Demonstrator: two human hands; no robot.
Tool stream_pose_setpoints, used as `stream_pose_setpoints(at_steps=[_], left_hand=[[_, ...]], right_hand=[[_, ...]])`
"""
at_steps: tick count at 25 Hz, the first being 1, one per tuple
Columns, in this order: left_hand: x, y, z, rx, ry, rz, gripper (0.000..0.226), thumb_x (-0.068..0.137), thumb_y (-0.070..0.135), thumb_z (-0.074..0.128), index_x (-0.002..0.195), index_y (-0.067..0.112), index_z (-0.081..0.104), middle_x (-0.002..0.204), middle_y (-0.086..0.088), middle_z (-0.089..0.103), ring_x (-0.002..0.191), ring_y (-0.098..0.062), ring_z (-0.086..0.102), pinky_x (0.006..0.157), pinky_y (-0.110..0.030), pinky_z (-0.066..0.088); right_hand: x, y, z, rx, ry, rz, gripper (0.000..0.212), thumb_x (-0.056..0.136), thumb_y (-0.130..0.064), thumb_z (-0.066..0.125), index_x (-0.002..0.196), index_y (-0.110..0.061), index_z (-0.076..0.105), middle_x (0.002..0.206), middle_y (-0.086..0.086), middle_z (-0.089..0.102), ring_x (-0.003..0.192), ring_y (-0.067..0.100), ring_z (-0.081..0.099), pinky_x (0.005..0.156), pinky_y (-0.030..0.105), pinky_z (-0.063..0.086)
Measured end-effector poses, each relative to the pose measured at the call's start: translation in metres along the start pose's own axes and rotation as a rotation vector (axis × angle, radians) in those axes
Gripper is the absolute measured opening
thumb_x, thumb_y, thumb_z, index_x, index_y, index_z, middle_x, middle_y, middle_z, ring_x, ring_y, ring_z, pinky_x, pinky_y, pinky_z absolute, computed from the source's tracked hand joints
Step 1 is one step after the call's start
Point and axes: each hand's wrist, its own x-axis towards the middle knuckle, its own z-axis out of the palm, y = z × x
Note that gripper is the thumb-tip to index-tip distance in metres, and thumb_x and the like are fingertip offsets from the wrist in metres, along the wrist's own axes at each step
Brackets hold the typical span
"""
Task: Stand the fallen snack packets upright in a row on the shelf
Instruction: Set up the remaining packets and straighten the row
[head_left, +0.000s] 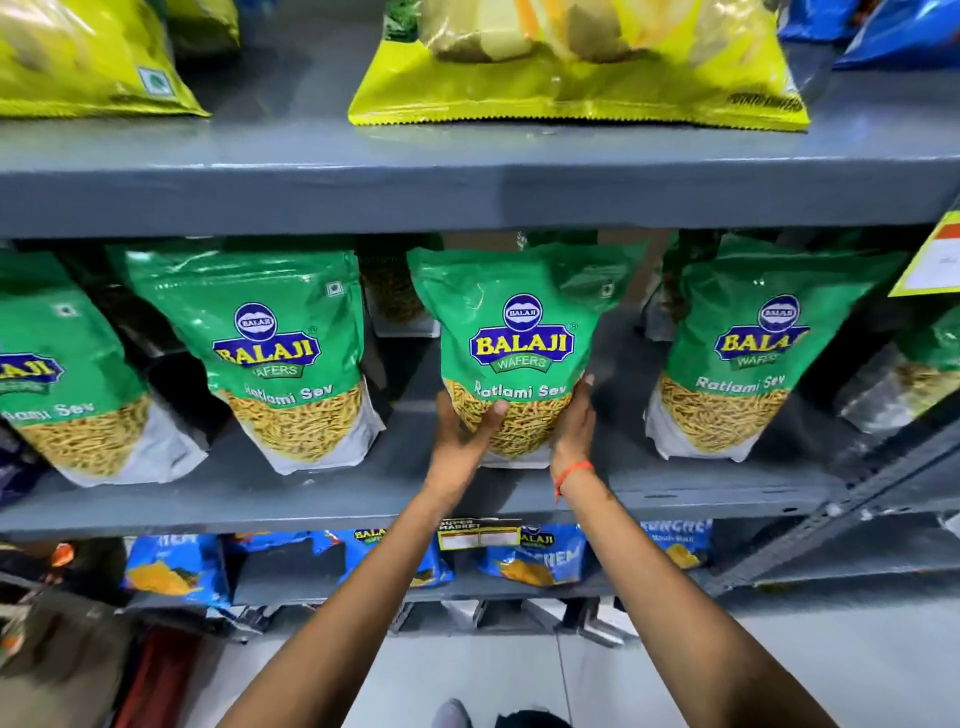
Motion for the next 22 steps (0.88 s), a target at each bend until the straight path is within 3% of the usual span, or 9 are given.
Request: stream_pose_setpoints(at_steps=[2, 3, 5, 7, 9, 13, 17, 20, 22], left_hand=[[-0.005, 0.006, 0.002, -0.024, 0.117, -0.015, 0.091, 0.063, 0.075, 0.06, 0.131, 0.018, 0.036, 0.139, -0.006, 0.048, 0.123, 0.001, 0.049, 0.103, -0.029, 0.046], [-0.008, 0.012, 0.001, 0.03, 0.22, 0.038, 0.091, 0.071, 0.074, 0.052, 0.139, 0.018, 0.029, 0.148, -0.005, 0.038, 0.134, -0.005, 0.038, 0.113, -0.037, 0.035], [-0.012, 0.032, -0.005, 0.209, 0.394, 0.303, 0.076, 0.086, 0.06, 0.041, 0.143, 0.015, 0.022, 0.154, -0.005, 0.025, 0.143, -0.015, 0.022, 0.119, -0.041, 0.019], [-0.012, 0.053, -0.016, 0.357, 0.487, 0.555, 0.064, 0.093, 0.044, 0.039, 0.142, 0.006, 0.022, 0.153, -0.01, 0.021, 0.144, -0.028, 0.018, 0.12, -0.046, 0.015], [-0.01, 0.069, -0.03, 0.454, 0.546, 0.668, 0.06, 0.095, 0.038, 0.038, 0.139, 0.0, 0.023, 0.151, -0.014, 0.02, 0.143, -0.037, 0.016, 0.118, -0.054, 0.014], [-0.002, 0.068, -0.082, 0.521, 0.665, 0.646, 0.063, 0.095, 0.039, 0.036, 0.139, -0.004, 0.022, 0.15, -0.031, 0.02, 0.144, -0.033, 0.016, 0.119, -0.048, 0.012], [0.004, 0.05, -0.146, 0.435, 0.751, 0.414, 0.075, 0.092, 0.052, 0.034, 0.145, 0.002, 0.015, 0.156, -0.021, 0.013, 0.146, -0.026, 0.009, 0.12, -0.042, 0.005], [0.009, 0.017, -0.186, 0.314, 0.643, 0.274, 0.092, 0.083, 0.066, 0.041, 0.147, 0.007, 0.009, 0.159, -0.013, 0.008, 0.147, -0.019, 0.007, 0.121, -0.038, 0.008], [0.012, -0.007, -0.203, 0.144, 0.499, 0.128, 0.103, 0.074, 0.073, 0.048, 0.147, 0.011, 0.012, 0.158, -0.007, 0.014, 0.145, -0.013, 0.015, 0.12, -0.035, 0.014]], right_hand=[[-0.005, -0.01, 0.0, 0.029, 0.012, -0.113, 0.045, 0.098, -0.038, 0.027, 0.115, -0.009, 0.057, 0.113, 0.005, 0.058, 0.113, 0.021, 0.054, 0.071, 0.011, 0.049], [-0.008, -0.016, -0.001, 0.01, 0.044, -0.262, 0.047, 0.097, -0.037, 0.028, 0.121, -0.006, 0.052, 0.118, 0.006, 0.055, 0.114, 0.016, 0.049, 0.082, 0.01, 0.048], [-0.022, -0.035, 0.002, -0.122, 0.116, -0.684, 0.053, 0.093, -0.037, 0.029, 0.128, 0.0, 0.043, 0.131, 0.017, 0.049, 0.122, 0.017, 0.042, 0.109, 0.034, 0.035], [-0.037, -0.048, 0.008, -0.262, 0.098, -1.056, 0.055, 0.095, -0.039, 0.028, 0.131, 0.002, 0.038, 0.136, 0.025, 0.044, 0.129, 0.025, 0.034, 0.113, 0.05, 0.025], [-0.056, -0.053, 0.022, -0.335, 0.033, -1.236, 0.056, 0.095, -0.041, 0.024, 0.132, -0.001, 0.035, 0.136, 0.024, 0.042, 0.131, 0.03, 0.03, 0.114, 0.052, 0.022], [-0.087, -0.038, 0.064, -0.359, -0.119, -1.304, 0.051, 0.096, -0.038, 0.025, 0.131, -0.002, 0.032, 0.134, 0.028, 0.043, 0.131, 0.03, 0.03, 0.113, 0.05, 0.024], [-0.105, -0.001, 0.11, -0.453, -0.263, -1.296, 0.044, 0.093, -0.023, 0.034, 0.129, 0.001, 0.04, 0.138, 0.023, 0.042, 0.133, 0.025, 0.034, 0.116, 0.038, 0.024], [-0.105, 0.041, 0.144, -0.455, -0.244, -1.015, 0.049, 0.094, -0.031, 0.031, 0.131, -0.001, 0.04, 0.14, 0.019, 0.041, 0.133, 0.021, 0.033, 0.115, 0.026, 0.021], [-0.096, 0.064, 0.16, -0.357, -0.204, -0.667, 0.05, 0.096, -0.036, 0.028, 0.132, -0.004, 0.04, 0.138, 0.014, 0.044, 0.129, 0.018, 0.037, 0.11, 0.022, 0.024]])
